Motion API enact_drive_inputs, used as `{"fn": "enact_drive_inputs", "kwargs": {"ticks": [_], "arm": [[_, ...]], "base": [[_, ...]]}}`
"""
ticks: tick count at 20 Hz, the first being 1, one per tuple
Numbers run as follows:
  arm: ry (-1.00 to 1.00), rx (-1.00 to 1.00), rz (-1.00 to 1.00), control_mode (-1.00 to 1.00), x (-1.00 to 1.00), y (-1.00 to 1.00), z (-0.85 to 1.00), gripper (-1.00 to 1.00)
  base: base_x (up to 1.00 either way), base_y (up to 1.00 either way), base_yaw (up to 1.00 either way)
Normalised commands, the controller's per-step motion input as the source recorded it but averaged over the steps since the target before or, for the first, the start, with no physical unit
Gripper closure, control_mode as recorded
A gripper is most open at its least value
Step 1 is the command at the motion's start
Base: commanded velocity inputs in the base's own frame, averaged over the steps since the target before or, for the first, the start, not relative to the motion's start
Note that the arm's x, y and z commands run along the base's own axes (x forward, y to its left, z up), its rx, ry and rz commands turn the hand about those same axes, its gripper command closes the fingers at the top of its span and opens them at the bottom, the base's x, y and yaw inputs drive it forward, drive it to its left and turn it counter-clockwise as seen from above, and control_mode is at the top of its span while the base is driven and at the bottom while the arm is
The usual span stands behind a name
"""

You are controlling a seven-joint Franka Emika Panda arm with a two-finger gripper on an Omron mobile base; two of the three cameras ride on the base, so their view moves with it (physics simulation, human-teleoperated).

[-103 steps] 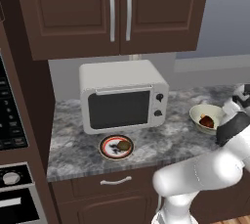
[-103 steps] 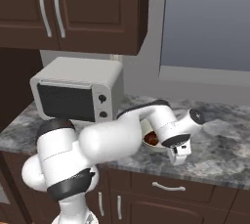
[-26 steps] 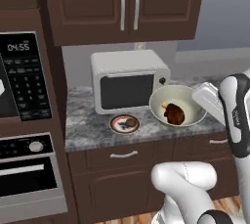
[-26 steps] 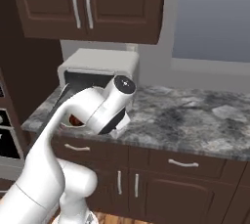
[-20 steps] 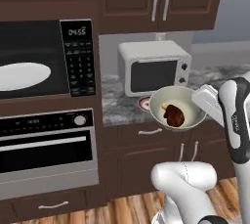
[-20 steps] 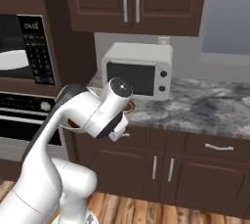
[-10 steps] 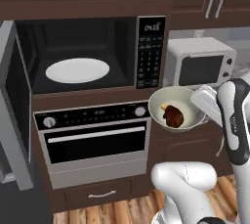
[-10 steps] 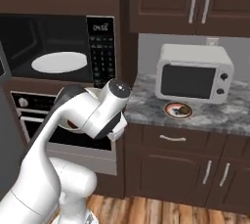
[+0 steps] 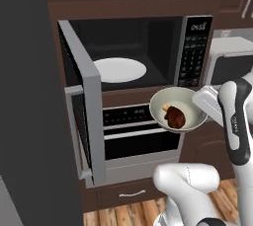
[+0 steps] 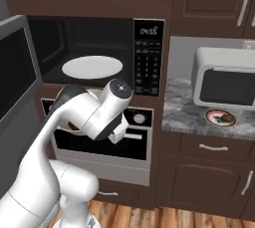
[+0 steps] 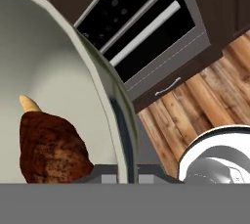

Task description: Remove the kiwi from the bowl and place it on the small plate. Then place the bowl with only the steak in the microwave, close the door, and press the start button to microwave the steak.

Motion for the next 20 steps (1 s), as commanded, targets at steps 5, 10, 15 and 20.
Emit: {"fn": "enact_drive_inputs", "kwargs": {"ticks": [5, 10, 15, 20], "arm": [[0.0, 0.0, 0.0, 1.0, 0.0, 0.0, 0.0, 1.0], [0.0, 0.0, 0.0, 1.0, 0.0, 0.0, 0.0, 1.0], [0.0, 0.0, 0.0, 1.0, 0.0, 0.0, 0.0, 1.0], [-0.01, 0.0, 0.0, -1.0, 0.3, 0.3, 0.0, 1.0]], "base": [[0.49, 0.08, 0.0], [0.1, 0.23, 0.0], [0.01, 0.07, 0.0], [0.05, 0.01, 0.0]]}}
